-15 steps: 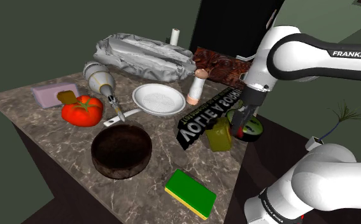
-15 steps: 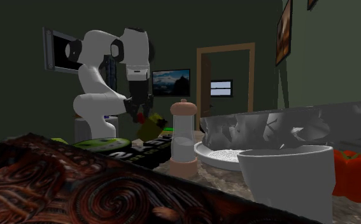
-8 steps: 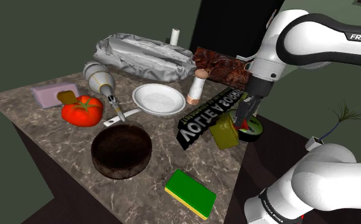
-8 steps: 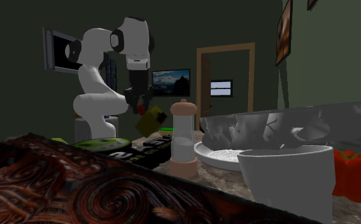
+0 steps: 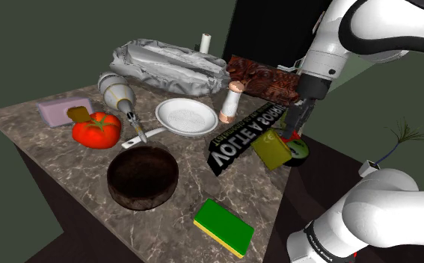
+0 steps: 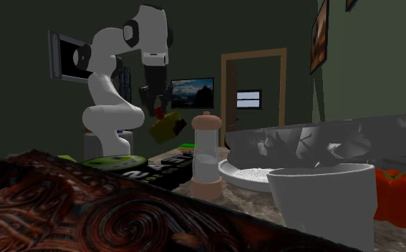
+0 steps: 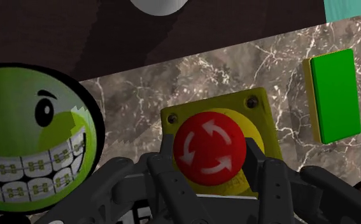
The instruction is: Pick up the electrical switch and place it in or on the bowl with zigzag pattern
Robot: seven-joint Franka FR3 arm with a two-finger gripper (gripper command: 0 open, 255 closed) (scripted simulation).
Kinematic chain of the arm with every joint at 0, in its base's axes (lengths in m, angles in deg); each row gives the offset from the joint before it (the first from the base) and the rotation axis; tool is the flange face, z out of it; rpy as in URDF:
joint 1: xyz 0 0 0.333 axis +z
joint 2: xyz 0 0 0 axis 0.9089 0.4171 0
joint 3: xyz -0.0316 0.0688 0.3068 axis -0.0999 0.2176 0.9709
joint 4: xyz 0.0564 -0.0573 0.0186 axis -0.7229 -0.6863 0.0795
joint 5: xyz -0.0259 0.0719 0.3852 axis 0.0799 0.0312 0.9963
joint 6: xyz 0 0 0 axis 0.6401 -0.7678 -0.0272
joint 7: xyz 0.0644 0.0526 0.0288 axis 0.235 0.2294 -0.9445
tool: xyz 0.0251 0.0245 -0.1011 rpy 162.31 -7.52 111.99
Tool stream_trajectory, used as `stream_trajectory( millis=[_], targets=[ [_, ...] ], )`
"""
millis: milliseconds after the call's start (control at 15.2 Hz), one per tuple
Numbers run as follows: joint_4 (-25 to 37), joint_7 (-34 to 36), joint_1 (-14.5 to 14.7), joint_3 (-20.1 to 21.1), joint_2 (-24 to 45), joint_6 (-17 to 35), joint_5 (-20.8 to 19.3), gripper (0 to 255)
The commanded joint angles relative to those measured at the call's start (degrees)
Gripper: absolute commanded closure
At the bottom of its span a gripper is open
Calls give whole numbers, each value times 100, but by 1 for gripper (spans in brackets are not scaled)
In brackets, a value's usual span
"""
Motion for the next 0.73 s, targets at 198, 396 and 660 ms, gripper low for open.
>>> stream_trajectory(
  millis=[198, 396, 660],
  targets=[
    [260, 279, 116, 246, 163, -47, 223, 255],
    [437, 660, 274, 631, 433, 129, 543, 255],
    [763, 1158, 446, 1126, 880, 381, 894, 255]
  ],
)
